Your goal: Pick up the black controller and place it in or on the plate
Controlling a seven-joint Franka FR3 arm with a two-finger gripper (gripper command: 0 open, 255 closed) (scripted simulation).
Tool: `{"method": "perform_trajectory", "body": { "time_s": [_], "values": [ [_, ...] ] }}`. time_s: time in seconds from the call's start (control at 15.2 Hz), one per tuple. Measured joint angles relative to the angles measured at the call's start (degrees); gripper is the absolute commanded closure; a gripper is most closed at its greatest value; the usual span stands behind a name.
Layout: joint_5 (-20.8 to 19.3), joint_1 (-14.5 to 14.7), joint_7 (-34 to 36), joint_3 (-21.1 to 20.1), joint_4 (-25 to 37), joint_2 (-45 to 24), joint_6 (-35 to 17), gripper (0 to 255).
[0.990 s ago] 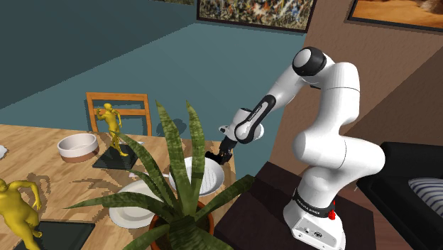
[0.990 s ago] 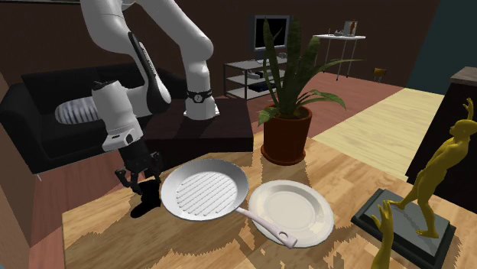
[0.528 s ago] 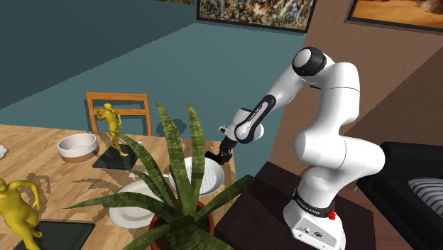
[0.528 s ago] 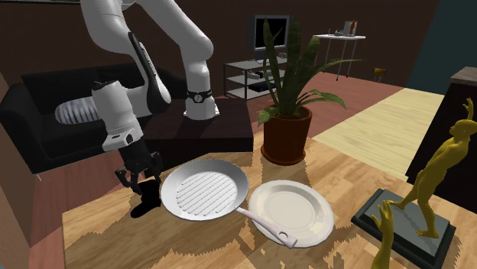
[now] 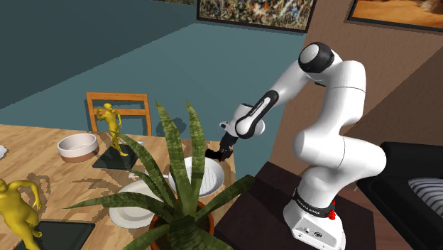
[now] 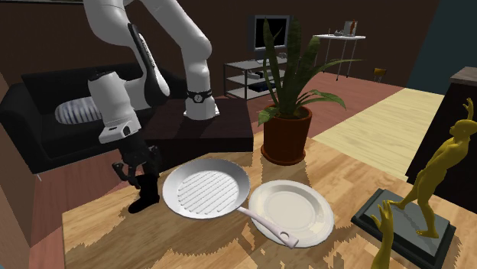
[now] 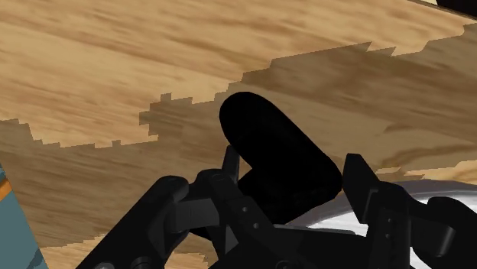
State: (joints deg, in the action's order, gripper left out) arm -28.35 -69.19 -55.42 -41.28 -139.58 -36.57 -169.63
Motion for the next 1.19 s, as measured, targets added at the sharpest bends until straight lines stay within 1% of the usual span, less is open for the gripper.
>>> {"method": "perform_trajectory", "body": {
  "time_s": [0.13, 0.33, 0.73, 0.86, 1.19],
  "values": [
    [0.8, -1.5, -0.2, -2.0, -0.3, 1.0, 1.1, 255],
    [2.4, -5.4, -1.1, -6.3, -1.3, 3.0, 3.2, 255],
    [5.6, -12.0, -2.5, -14.1, -2.7, 6.2, 6.7, 255],
    [6.1, -11.1, -0.9, -15.1, -3.9, 7.3, 6.0, 255],
    [6.4, -1.8, 6.6, -13.2, -5.6, 9.3, 2.2, 255]
  ]
}}
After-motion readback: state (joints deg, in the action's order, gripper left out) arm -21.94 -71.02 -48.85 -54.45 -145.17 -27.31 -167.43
